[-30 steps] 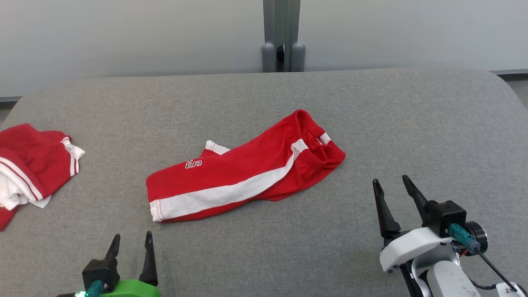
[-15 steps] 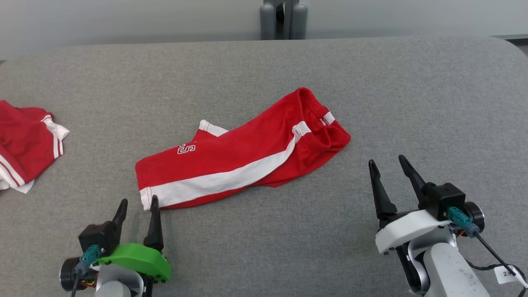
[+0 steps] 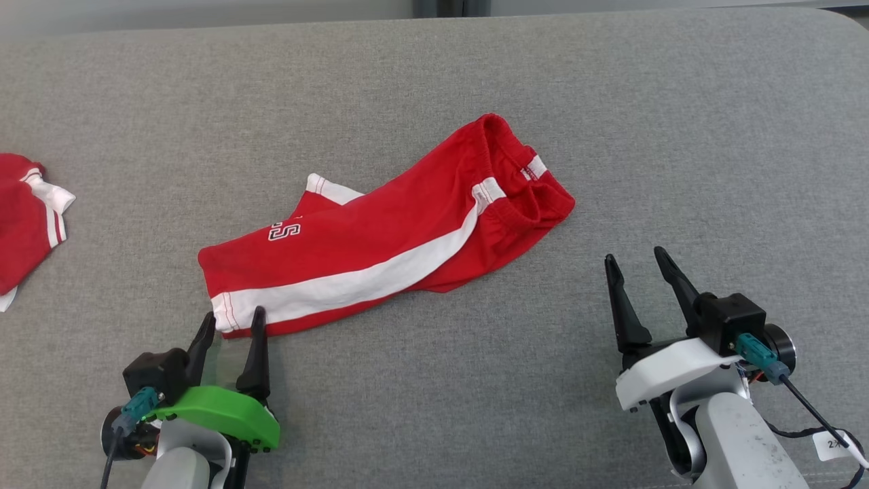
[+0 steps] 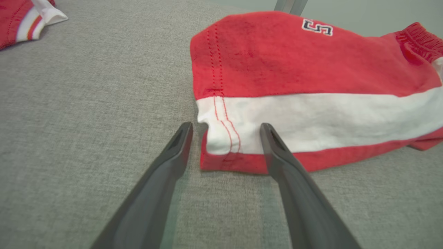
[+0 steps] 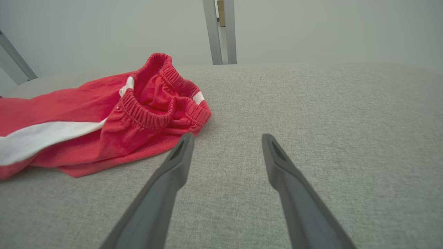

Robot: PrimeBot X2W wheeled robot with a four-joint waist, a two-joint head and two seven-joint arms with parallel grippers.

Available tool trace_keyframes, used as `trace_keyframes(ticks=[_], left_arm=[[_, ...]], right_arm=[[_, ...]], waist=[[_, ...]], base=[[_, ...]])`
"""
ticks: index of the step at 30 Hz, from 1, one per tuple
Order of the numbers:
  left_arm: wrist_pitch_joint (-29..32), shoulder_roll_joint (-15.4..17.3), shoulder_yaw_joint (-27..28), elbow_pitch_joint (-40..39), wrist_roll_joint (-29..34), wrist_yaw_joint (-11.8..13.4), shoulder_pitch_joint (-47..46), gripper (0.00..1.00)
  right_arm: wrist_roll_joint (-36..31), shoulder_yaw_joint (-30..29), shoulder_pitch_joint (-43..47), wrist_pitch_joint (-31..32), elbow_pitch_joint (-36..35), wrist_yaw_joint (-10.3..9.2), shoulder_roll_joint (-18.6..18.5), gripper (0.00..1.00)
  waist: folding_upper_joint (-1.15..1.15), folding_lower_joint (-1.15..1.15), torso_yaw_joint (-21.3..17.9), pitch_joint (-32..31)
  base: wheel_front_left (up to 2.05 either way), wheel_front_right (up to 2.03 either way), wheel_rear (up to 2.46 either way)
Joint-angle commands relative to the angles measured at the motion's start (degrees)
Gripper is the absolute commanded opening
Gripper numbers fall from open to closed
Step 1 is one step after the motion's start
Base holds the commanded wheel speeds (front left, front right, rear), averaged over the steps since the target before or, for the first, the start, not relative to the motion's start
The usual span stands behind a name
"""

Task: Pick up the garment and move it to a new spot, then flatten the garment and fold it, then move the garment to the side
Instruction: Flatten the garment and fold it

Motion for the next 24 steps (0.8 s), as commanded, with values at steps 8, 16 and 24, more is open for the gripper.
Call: trace_keyframes(ticks=[8,16,24], left_arm=[[0.0,1.5,-4.2,-3.7,-3.1,-0.1,1.4,1.00],[0.0,3.1,-7.2,-7.1,-6.0,-0.2,2.4,1.00],[0.0,4.2,-8.0,-8.6,-7.2,-0.2,3.3,0.78]], right_arm=[[1.0,0.2,-0.4,-0.2,-0.2,-0.08,-0.1,1.00],[1.6,0.6,-0.5,-0.2,-0.4,-0.08,-0.1,1.00],[2.4,1.0,-0.6,-0.2,-0.6,-0.08,-0.1,1.00]], waist=[[0.00,0.00,0.2,0.0],[0.00,0.00,0.4,-0.1],[0.00,0.00,0.4,-0.1]], base=[[0.00,0.00,0.00],[0.00,0.00,0.00],[0.00,0.00,0.00]])
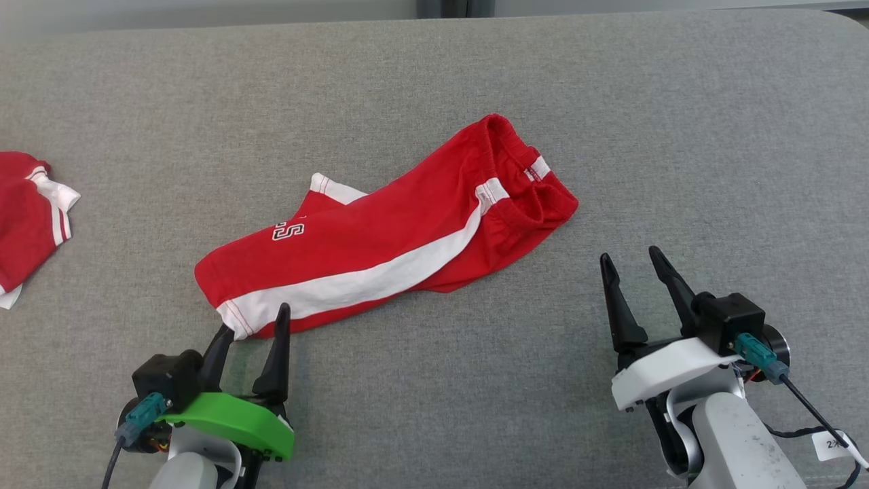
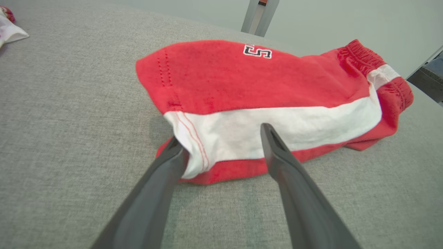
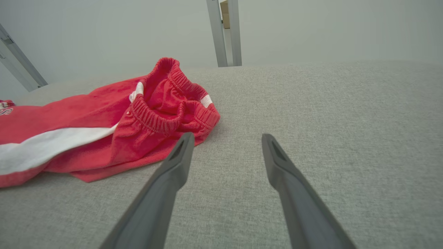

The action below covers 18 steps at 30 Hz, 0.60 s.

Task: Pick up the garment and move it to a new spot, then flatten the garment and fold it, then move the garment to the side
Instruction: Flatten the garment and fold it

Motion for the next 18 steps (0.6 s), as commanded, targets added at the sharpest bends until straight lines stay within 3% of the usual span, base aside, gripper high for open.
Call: trace_keyframes(ticks=[1,2,4,5,12,18], left_arm=[[0.0,0.6,0.0,0.4,0.0,-0.1,0.6,0.62],[0.0,0.6,0.0,1.0,0.1,-0.1,0.5,0.30],[0.0,0.3,0.4,1.8,0.4,-0.1,-0.3,0.06],[0.0,0.1,0.5,2.0,0.4,-0.1,-0.6,0.00],[0.0,-0.6,1.1,3.0,1.3,-0.1,-2.4,0.00],[0.0,-0.8,-0.3,3.4,1.1,-0.1,-3.5,0.00]], right_arm=[[0.4,0.1,-0.6,-0.2,-0.4,-0.08,-0.2,1.00],[0.5,0.4,-0.7,-0.2,-0.5,-0.08,-0.2,1.00],[0.4,1.4,-1.1,-0.2,-0.5,-0.08,-0.1,1.00],[0.6,1.6,-1.3,-0.2,-0.5,-0.08,-0.1,1.00],[2.0,4.2,-5.3,-0.2,0.3,-0.08,-0.2,1.00],[4.0,7.9,-12.5,-0.2,8.6,-0.08,-0.2,1.00]], waist=[[0.00,0.00,0.0,0.0],[0.00,0.00,0.1,0.0],[0.00,0.00,0.1,0.0],[0.00,0.00,0.2,0.1],[0.00,0.00,0.9,0.6],[0.00,0.00,2.8,0.9]], base=[[0.00,0.00,0.00],[0.00,0.00,0.00],[0.00,0.00,0.00],[0.00,0.00,0.00],[0.00,0.00,0.00],[0.00,0.00,0.00]])
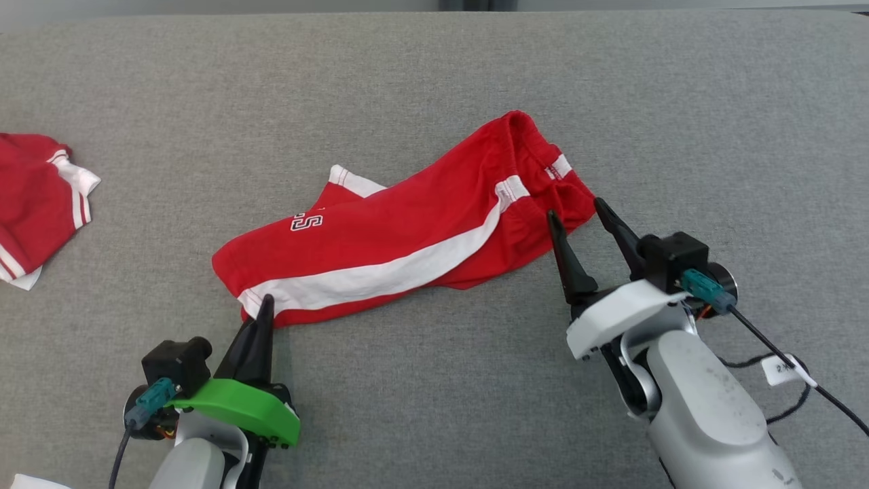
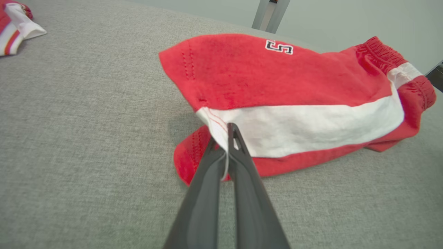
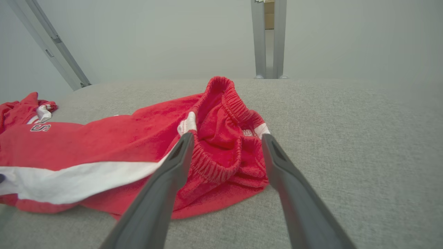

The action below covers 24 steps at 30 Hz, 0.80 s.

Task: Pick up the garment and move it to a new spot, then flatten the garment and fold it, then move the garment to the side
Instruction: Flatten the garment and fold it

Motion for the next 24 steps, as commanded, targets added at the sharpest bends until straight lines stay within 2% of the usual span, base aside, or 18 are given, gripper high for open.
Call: trace_keyframes(ticks=[1,11,20,21,23,24], left_arm=[[0.0,-0.1,-0.4,0.0,0.1,-0.1,-0.9,0.00],[0.0,-2.3,-0.8,-1.0,0.5,-0.1,0.6,0.00],[0.0,-2.2,-2.1,-1.3,0.5,-0.1,-0.1,0.00],[0.0,-2.1,-2.0,-1.4,0.5,-0.1,0.0,0.00],[0.0,-2.0,-1.9,-1.6,0.7,-0.1,0.1,0.00],[0.0,-1.9,-1.8,-1.7,1.1,-0.1,0.2,0.00]], right_arm=[[-0.3,1.2,-2.7,-0.2,2.0,-0.08,-0.2,1.00],[3.2,7.6,-12.2,-0.2,14.4,-0.08,-0.2,1.00],[6.1,11.3,-16.9,-0.1,22.2,-0.08,-0.3,1.00],[6.3,11.7,-17.1,-0.1,22.8,-0.08,-0.4,0.36],[6.6,12.1,-17.6,-0.1,23.4,-0.08,-0.7,0.00],[6.8,12.1,-17.7,-0.1,23.7,-0.08,-0.8,0.00]], waist=[[0.00,0.00,1.1,0.2],[0.00,0.00,4.1,0.9],[0.00,0.00,5.1,0.9],[0.00,0.00,5.1,0.8],[0.00,0.00,5.0,0.7],[0.00,0.00,4.9,0.6]], base=[[0.00,0.00,0.00],[0.00,0.00,0.00],[0.00,0.00,0.00],[0.00,0.00,0.00],[0.00,0.00,0.00],[0.00,0.00,0.00]])
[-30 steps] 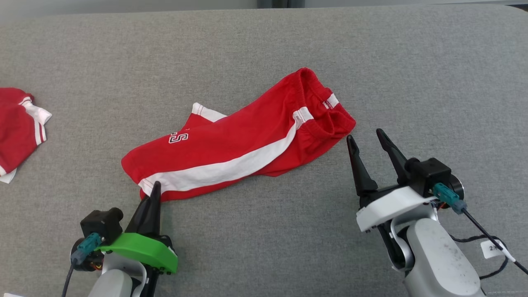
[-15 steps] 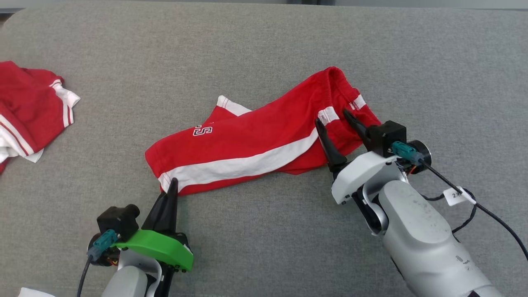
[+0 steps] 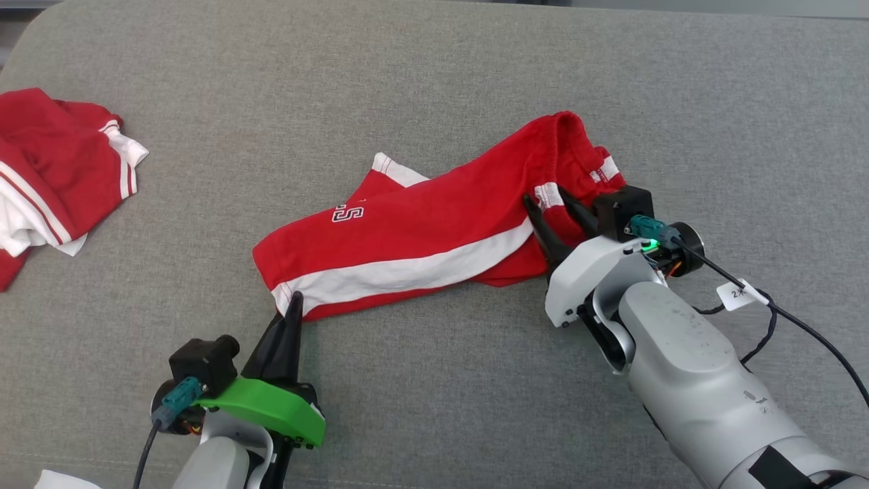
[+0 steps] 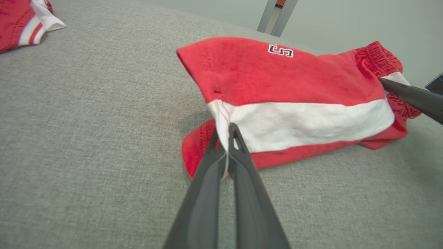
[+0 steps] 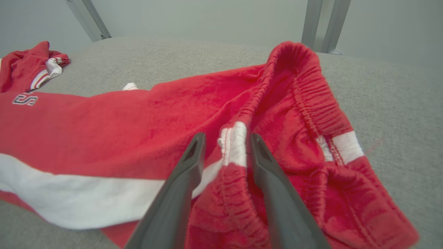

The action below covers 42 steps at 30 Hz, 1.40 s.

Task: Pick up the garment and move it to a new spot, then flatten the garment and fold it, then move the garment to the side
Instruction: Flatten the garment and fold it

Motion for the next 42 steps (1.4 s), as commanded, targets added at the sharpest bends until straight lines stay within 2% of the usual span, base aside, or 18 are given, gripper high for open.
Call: trace_keyframes(ticks=[1,6,13,19,22,28,32,36,39,42], left_arm=[[0.0,0.3,0.6,-0.4,0.8,-0.1,0.1,0.00],[0.0,-0.2,0.7,-2.0,1.8,-0.1,0.4,0.00],[0.0,1.4,3.2,-8.6,3.4,-0.1,-2.3,0.00],[0.0,5.4,5.3,-15.1,4.7,-0.2,-7.2,0.00],[0.0,7.9,5.7,-16.8,4.4,-0.1,-10.7,0.00],[0.0,12.1,3.2,-16.1,4.1,0.0,-20.5,0.00],[0.0,12.9,0.6,-12.1,3.1,0.0,-26.1,0.00],[0.0,12.4,-1.3,-6.5,4.1,0.0,-33.8,0.00],[0.0,11.3,-2.5,-2.6,5.7,0.0,-39.6,0.00],[0.0,10.0,-1.0,-0.6,8.3,0.0,-45.8,0.00]], right_arm=[[0.4,0.1,-0.6,-0.1,0.4,-0.08,-0.4,0.00],[0.8,0.1,-0.4,-0.2,-1.5,-0.08,-1.3,0.00],[4.3,-4.1,2.7,-0.2,-10.0,-0.08,-2.2,0.00],[8.8,-8.0,4.0,-0.2,-19.1,-0.08,-3.9,0.00],[10.2,-7.9,3.2,0.0,-23.5,-0.09,-5.9,0.00],[10.6,-10.0,-1.1,4.6,-31.7,-0.09,-9.5,0.00],[8.4,-10.7,-5.0,7.3,-32.6,-0.08,-9.6,0.00],[4.9,-10.5,-10.5,8.1,-29.1,-0.09,-8.1,0.00],[2.6,-9.9,-15.1,6.8,-25.0,-0.08,-6.9,0.00],[-0.7,-11.0,-20.9,3.1,-19.9,-0.09,-6.7,0.00]], waist=[[0.00,0.00,-0.1,-0.2],[0.00,0.00,-0.4,-1.1],[0.00,0.00,-1.7,-5.6],[0.00,0.00,-4.2,-10.1],[0.00,0.00,-5.3,-11.7],[0.00,0.00,-6.8,-10.2],[0.00,0.00,-7.4,-7.4],[0.00,0.00,-8.1,-2.5],[0.00,0.00,-8.0,0.5],[0.00,0.00,-7.6,2.6]], base=[[0.00,0.00,0.00],[0.00,0.00,0.00],[0.00,0.00,0.00],[0.00,0.00,0.00],[0.00,0.00,0.00],[0.00,0.00,0.00],[0.00,0.00,0.00],[0.00,0.00,0.00],[0.00,0.00,0.00],[0.00,0.00,0.00]])
